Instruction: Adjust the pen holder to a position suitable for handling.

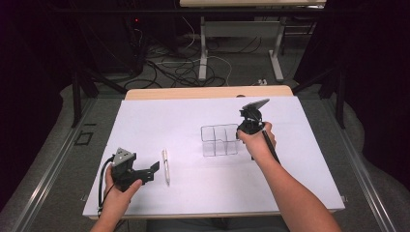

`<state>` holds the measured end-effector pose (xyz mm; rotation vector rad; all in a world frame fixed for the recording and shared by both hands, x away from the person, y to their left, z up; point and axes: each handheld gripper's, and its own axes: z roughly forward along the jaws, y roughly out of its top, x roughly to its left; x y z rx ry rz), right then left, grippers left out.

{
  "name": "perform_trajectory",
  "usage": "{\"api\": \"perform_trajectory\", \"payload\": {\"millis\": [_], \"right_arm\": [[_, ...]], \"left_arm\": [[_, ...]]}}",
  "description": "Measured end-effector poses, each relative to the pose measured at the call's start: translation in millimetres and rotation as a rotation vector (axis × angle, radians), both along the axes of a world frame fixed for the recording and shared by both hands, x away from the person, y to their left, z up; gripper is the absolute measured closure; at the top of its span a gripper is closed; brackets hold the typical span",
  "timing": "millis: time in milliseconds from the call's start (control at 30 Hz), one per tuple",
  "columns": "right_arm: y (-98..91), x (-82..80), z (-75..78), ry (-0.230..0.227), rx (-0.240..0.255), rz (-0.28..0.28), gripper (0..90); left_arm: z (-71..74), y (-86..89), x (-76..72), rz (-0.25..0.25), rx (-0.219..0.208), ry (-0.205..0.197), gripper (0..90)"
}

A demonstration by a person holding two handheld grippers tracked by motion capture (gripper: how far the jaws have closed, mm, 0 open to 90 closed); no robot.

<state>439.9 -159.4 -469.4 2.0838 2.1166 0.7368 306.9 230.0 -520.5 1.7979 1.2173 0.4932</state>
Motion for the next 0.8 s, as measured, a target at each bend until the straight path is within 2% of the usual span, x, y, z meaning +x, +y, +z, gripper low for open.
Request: {"api": "perform_trajectory", "payload": {"millis": [200, 233, 267, 333, 367, 400, 467, 500, 533, 800], "right_arm": [[-1.3, -11.4, 0.8, 0.02, 0.014, 0.026, 84.5], [-1.3, -11.4, 0.8, 0.02, 0.014, 0.026, 84.5], [-0.7, -15.1, 0.0, 0.017, 0.036, 0.036, 84.3], [-0.6, -16.8, -0.6, 0.016, 0.034, 0.04, 84.2], [0.1, -19.8, -0.8, 0.017, 0.056, 0.048, 83.8], [0.0, -21.0, -0.9, 0.026, 0.052, 0.049, 83.5], [1.1, -23.1, -1.0, 0.047, 0.082, 0.054, 82.3], [1.1, -23.1, -1.0, 0.047, 0.082, 0.054, 82.3], [1.8, -26.0, 0.0, 0.054, 0.11, 0.071, 81.2], [4.3, -31.3, 3.3, 0.037, 0.126, 0.077, 79.5]], "left_arm": [[-0.4, -0.8, 0.3, -0.001, 0.0, -0.002, 2.2], [-0.2, -0.9, 0.2, -0.002, 0.001, -0.002, 2.2], [-0.3, -1.5, -0.2, 0.002, -0.006, 0.001, 2.2], [-0.3, -1.1, 0.0, 0.002, 0.001, -0.001, 2.2], [-0.2, -0.9, 0.1, 0.001, 0.005, 0.002, 2.2], [-0.5, -1.1, 0.2, 0.002, 0.003, -0.001, 2.2], [-0.5, -1.5, 0.2, 0.002, 0.004, -0.001, 2.2], [-0.4, -1.6, 0.3, 0.0, 0.007, 0.001, 2.2], [-0.5, -1.9, 0.2, 0.001, 0.007, 0.003, 2.2], [-1.1, -3.0, 0.6, 0.0, 0.01, 0.004, 2.3]]}}
